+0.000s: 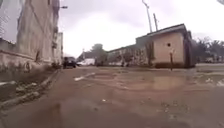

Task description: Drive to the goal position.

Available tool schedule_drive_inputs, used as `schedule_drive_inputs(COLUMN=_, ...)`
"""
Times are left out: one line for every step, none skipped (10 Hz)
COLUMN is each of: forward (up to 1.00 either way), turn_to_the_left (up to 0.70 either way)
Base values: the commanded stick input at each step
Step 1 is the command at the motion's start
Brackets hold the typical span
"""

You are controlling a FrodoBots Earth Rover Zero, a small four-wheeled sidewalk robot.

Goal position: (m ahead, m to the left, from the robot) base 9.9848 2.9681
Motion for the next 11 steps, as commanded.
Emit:
schedule_drive_inputs(forward=0.85, turn_to_the_left=0.00)
schedule_drive_inputs(forward=0.85, turn_to_the_left=0.00)
schedule_drive_inputs(forward=0.85, turn_to_the_left=0.00)
schedule_drive_inputs(forward=0.85, turn_to_the_left=0.00)
schedule_drive_inputs(forward=0.85, turn_to_the_left=0.00)
schedule_drive_inputs(forward=0.85, turn_to_the_left=0.00)
schedule_drive_inputs(forward=0.85, turn_to_the_left=0.00)
schedule_drive_inputs(forward=0.85, turn_to_the_left=0.00)
schedule_drive_inputs(forward=0.85, turn_to_the_left=0.00)
schedule_drive_inputs(forward=0.85, turn_to_the_left=0.00)
schedule_drive_inputs(forward=0.85, turn_to_the_left=0.00)
